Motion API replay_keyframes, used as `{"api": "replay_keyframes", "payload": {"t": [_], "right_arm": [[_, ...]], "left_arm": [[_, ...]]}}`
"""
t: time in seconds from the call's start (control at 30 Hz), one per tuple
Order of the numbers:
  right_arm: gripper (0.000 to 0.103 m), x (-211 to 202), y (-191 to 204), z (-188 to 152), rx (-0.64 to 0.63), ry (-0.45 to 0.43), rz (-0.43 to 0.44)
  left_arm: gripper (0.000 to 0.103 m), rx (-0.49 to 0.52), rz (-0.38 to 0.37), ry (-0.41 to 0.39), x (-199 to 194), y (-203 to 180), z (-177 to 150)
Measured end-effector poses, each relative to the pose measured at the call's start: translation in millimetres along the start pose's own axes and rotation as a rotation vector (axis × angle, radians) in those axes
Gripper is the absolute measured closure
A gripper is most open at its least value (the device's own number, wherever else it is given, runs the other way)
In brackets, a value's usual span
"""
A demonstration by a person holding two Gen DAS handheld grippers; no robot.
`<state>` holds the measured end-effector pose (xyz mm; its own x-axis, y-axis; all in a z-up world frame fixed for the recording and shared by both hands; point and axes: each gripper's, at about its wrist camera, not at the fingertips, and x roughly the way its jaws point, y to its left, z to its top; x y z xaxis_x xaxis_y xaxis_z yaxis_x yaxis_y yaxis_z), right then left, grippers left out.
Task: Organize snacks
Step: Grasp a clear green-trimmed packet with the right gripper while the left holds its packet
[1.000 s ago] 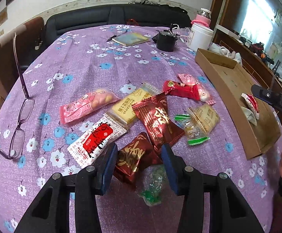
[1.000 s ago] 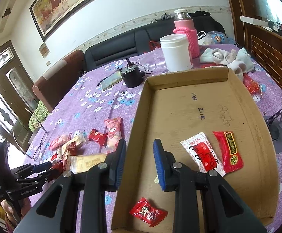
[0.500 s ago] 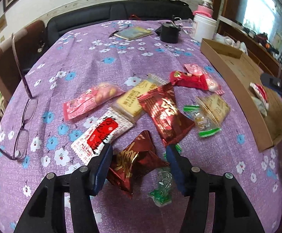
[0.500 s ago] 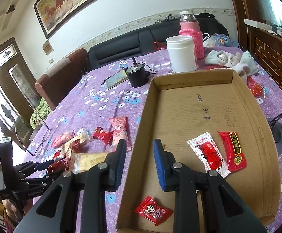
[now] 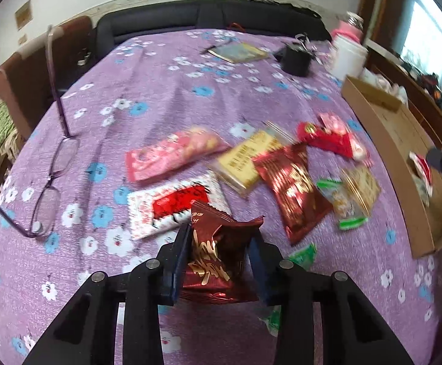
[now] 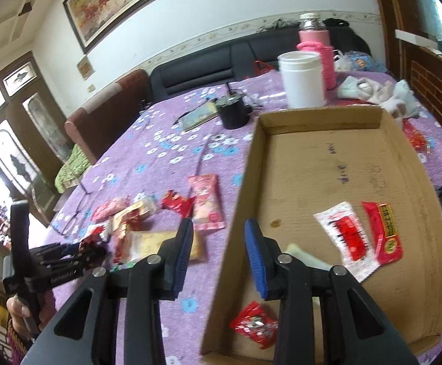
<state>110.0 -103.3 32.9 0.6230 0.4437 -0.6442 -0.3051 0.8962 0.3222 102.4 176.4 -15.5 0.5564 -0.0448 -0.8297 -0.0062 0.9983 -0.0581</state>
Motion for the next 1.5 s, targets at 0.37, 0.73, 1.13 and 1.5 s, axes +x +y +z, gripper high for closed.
{"api": "replay_keyframes", "payload": {"t": [0.37, 0.73, 1.13, 1.5], "right_arm": [[0.067, 30, 64, -27, -0.108, 0.171, 0.208], [0.067, 79, 85, -29, -0.086, 0.268, 0.045], [0.071, 84, 94, -34, -0.139, 0.252, -0.002], [0.07, 52, 98, -49, -0.196, 0.137, 0.105]], "left_arm": [[0.064, -0.117, 0.038, -0.126, -20, 17, 9], [0.064, -0.126, 0.015, -0.123, -21, 16, 10], [0.064, -0.103, -0.008, -0.121, -23, 10, 9], [0.064, -0.044, 0.041, -0.142, -21, -7, 7]]}}
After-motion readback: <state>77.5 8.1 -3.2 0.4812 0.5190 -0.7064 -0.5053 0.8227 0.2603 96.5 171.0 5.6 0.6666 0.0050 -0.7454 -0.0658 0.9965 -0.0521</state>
